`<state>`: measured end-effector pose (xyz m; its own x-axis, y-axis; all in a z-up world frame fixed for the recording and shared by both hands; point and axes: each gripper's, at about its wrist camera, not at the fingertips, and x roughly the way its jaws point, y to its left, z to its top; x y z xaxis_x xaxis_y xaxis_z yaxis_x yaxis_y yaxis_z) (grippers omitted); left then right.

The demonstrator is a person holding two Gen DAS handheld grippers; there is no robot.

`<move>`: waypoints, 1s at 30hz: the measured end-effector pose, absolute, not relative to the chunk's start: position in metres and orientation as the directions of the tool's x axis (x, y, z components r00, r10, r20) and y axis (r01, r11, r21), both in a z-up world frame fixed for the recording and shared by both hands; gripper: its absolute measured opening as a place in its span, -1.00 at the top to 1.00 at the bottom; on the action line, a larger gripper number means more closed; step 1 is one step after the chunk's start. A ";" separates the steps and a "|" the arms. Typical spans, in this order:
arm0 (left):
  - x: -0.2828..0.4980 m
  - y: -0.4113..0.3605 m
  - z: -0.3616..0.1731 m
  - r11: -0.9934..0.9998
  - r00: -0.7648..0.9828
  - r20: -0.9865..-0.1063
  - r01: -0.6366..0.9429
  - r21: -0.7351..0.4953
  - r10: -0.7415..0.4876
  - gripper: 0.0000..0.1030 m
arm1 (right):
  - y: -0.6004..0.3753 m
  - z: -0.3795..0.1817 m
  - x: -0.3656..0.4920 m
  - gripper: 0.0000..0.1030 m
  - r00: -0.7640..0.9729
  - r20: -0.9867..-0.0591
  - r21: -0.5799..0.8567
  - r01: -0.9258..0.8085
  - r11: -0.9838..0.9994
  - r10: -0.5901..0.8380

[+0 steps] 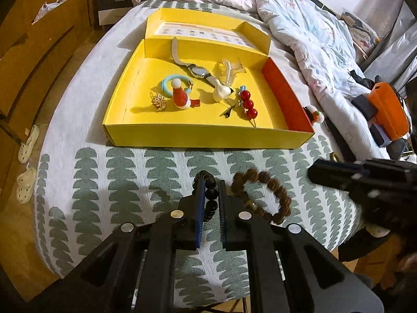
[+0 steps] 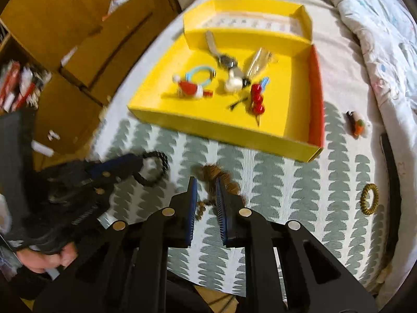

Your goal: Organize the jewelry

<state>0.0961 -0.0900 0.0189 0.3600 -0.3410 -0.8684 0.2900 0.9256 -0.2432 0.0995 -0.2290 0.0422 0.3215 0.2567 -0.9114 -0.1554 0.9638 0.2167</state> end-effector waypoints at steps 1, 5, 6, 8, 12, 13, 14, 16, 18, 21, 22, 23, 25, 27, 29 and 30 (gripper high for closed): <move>0.097 -0.090 0.016 0.927 0.354 -0.872 0.288 -0.243 -0.338 0.81 | -0.222 0.031 0.100 0.60 0.287 -0.932 0.177 -0.175 0.969 0.222; 0.096 -0.089 0.010 0.926 0.335 -0.880 0.286 -0.247 -0.338 0.81 | -0.218 -0.003 0.106 0.33 0.217 -0.969 0.077 -0.179 0.981 0.115; 0.095 -0.089 0.010 0.926 0.335 -0.880 0.290 -0.243 -0.336 0.81 | -0.221 -0.012 0.108 0.09 0.194 -0.977 0.055 -0.168 0.984 0.088; 0.094 -0.091 0.009 0.925 0.333 -0.881 0.294 -0.241 -0.336 0.81 | -0.226 -0.022 0.112 -0.26 0.184 -0.980 0.044 -0.146 0.988 0.070; 0.094 -0.090 0.007 0.924 0.329 -0.883 0.296 -0.242 -0.336 0.81 | -0.227 -0.037 0.119 -0.30 0.164 -0.986 0.012 -0.126 0.992 0.032; 0.095 -0.090 0.007 0.925 0.329 -0.883 0.294 -0.241 -0.334 0.81 | -0.226 -0.040 0.120 -0.30 0.157 -0.987 -0.004 -0.122 0.992 0.015; 0.095 -0.089 0.006 0.925 0.328 -0.884 0.294 -0.241 -0.334 0.81 | -0.225 -0.045 0.122 -0.30 0.143 -0.990 -0.029 -0.119 0.992 -0.012; 0.094 -0.089 0.006 0.925 0.326 -0.884 0.294 -0.241 -0.334 0.81 | -0.227 -0.051 0.125 -0.21 0.138 -0.990 -0.032 -0.101 0.994 -0.018; 0.094 -0.089 0.006 0.925 0.326 -0.885 0.295 -0.240 -0.334 0.81 | -0.229 -0.054 0.127 0.04 0.135 -0.991 -0.039 -0.088 0.995 -0.027; 0.094 -0.090 0.006 0.923 0.323 -0.885 0.298 -0.242 -0.336 0.81 | -0.230 -0.060 0.129 0.38 0.129 -0.991 -0.044 -0.079 0.996 -0.033; 0.094 -0.089 0.006 0.923 0.322 -0.884 0.298 -0.243 -0.337 0.81 | -0.229 -0.061 0.129 0.40 0.136 -0.990 -0.053 -0.081 0.995 -0.041; 0.094 -0.089 0.006 0.923 0.322 -0.884 0.298 -0.245 -0.339 0.81 | -0.229 -0.064 0.130 0.45 0.133 -0.990 -0.066 -0.084 0.994 -0.054; 0.094 -0.088 0.006 0.921 0.320 -0.884 0.299 -0.248 -0.342 0.81 | -0.230 -0.070 0.132 0.50 0.126 -0.989 -0.093 -0.078 0.993 -0.082; 0.094 -0.088 0.006 0.922 0.322 -0.883 0.299 -0.247 -0.341 0.81 | -0.227 -0.077 0.132 0.60 0.110 -0.989 -0.112 -0.089 0.990 -0.102; 0.094 -0.088 0.007 0.922 0.321 -0.883 0.299 -0.248 -0.341 0.81 | -0.224 -0.080 0.129 0.60 0.120 -0.985 -0.135 -0.098 0.986 -0.123; 0.094 -0.088 0.007 0.922 0.322 -0.883 0.297 -0.248 -0.341 0.81 | -0.222 -0.081 0.129 0.60 0.117 -0.984 -0.146 -0.105 0.984 -0.133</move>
<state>0.0940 -0.0880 0.0067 0.3222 -0.3414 -0.8830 0.2971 0.9221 -0.2480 0.1286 -0.2215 -0.0814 0.1170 -0.1334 -0.9841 -0.1053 0.9837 -0.1459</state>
